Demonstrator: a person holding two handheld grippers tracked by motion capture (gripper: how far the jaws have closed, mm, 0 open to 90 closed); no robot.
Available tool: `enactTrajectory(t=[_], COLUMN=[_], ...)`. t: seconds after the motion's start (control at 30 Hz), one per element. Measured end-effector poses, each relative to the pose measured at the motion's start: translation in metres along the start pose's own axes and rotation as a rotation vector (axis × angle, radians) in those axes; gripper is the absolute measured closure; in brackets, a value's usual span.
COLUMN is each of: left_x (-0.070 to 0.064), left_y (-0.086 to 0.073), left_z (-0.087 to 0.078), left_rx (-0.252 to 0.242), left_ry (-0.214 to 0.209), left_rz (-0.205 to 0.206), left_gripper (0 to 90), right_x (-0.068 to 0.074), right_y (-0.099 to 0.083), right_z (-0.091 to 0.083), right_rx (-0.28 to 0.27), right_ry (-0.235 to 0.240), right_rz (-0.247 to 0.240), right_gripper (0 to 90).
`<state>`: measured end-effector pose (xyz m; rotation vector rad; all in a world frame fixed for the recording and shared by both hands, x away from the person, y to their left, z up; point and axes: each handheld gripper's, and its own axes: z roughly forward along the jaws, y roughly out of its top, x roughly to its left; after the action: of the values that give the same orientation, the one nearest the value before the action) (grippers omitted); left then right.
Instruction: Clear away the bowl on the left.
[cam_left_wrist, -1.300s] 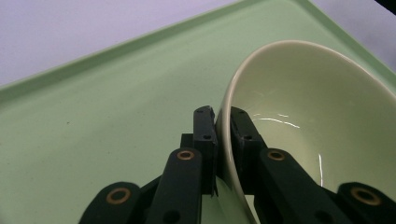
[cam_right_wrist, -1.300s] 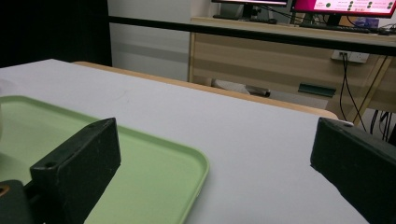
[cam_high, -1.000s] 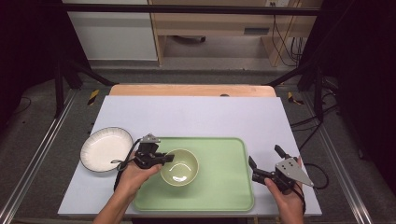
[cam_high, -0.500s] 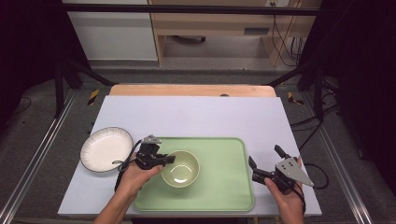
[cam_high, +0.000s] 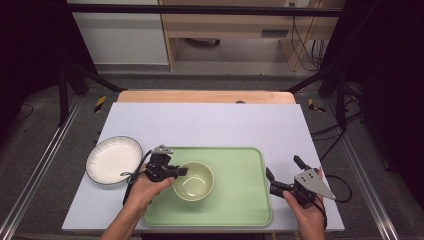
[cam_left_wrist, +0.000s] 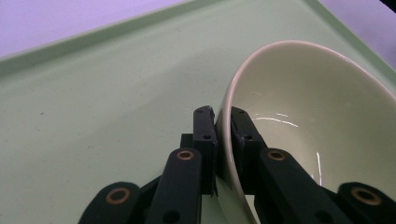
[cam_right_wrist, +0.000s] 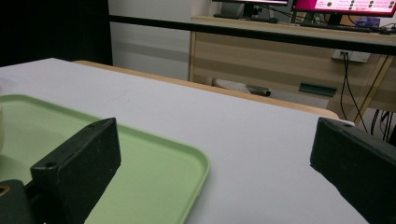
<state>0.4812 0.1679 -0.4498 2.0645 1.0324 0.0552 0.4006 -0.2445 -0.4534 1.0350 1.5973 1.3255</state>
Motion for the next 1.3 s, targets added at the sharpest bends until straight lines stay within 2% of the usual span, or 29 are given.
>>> enactTrajectory(t=[0.87,1.3], left_x=[0.0013,0.0012], left_y=[0.0001,0.0002], left_z=[0.0005,0.0007], left_rx=[0.018,0.020], left_ry=[-0.003,-0.002], left_rz=[-0.001,0.013], left_gripper=[83.0,82.7], right_x=[0.0002,0.0006], right_y=[-0.0003,-0.0004], right_z=[0.0002,0.0004], right_rx=[-0.001,-0.001], right_ry=[0.002,0.004], right_rz=[0.001,-0.001], right_gripper=[2.1,2.1])
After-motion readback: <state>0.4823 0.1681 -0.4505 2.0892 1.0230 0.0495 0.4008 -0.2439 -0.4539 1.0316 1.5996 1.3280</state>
